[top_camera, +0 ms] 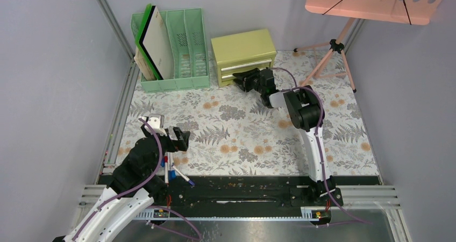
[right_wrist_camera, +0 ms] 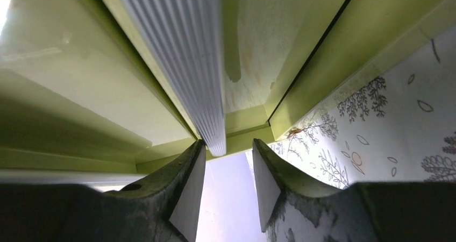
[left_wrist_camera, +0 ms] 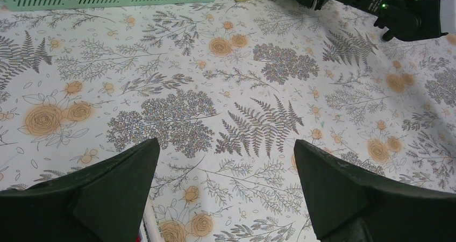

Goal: Organize the desk
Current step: Open the drawer in the storage box.

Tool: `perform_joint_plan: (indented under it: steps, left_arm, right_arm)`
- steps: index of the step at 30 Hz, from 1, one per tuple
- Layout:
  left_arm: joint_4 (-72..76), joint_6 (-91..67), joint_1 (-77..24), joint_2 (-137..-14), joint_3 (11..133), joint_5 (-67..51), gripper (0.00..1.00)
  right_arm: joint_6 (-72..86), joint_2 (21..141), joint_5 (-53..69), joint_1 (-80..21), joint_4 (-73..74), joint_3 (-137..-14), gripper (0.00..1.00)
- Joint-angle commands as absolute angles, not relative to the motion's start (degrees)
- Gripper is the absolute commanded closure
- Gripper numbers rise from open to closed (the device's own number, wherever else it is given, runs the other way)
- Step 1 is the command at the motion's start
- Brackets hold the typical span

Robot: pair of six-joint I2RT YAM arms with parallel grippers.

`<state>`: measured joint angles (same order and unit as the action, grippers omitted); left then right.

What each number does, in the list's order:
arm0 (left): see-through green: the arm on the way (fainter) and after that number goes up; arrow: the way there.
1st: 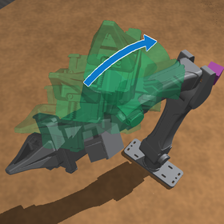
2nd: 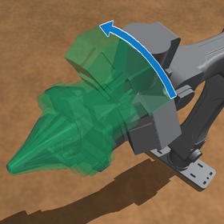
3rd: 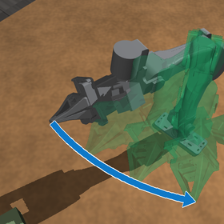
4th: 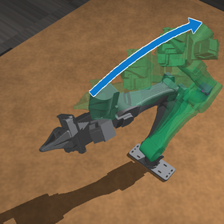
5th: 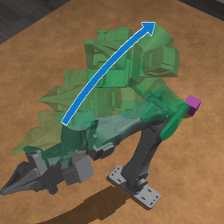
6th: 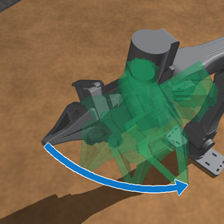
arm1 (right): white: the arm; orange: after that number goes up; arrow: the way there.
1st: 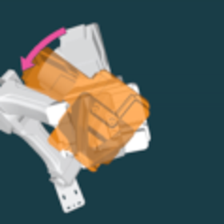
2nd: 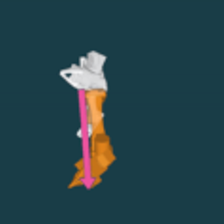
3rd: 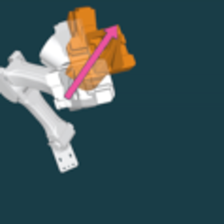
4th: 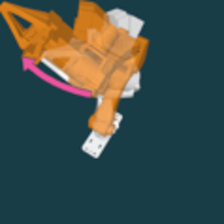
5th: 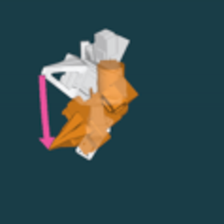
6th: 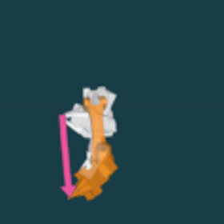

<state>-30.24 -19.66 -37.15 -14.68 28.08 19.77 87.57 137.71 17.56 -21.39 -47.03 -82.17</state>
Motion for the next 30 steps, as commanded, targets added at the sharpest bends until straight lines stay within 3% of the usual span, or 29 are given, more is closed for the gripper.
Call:
perform_joint_plan:
  steps: [1,9,15,22,26,30]
  left_arm:
    - [-27.2,-18.7,-37.4,-15.0,28.3,20.4,0.01]
    - [-27.2,-18.7,-37.4,-15.1,28.4,20.2,0.01]
    - [-27.1,-18.7,-37.4,-14.9,28.3,20.2,0.01]
    - [-27.2,-18.6,-37.4,-14.7,28.3,20.2,0.01]
    - [-27.2,-18.6,-37.4,-14.7,28.4,20.1,0.01]
    - [-27.2,-18.5,-37.4,-14.7,28.4,20.1,0.01]
  right_arm:
    - [87.5,138.9,16.9,-21.7,-48.5,-86.1,0.56]
    - [88.7,140.7,16.3,-22.2,-50.1,-88.0,0.6]
    - [88.6,140.2,14.8,-22.8,-52.4,-87.6,0.75]
    - [86.5,138.0,13.8,-23.0,-55.3,-85.3,0.86]
    - [86.0,136.8,13.8,-23.2,-56.8,-83.2,1.0]
    - [85.2,134.5,12.9,-23.6,-58.9,-78.7,1.0]
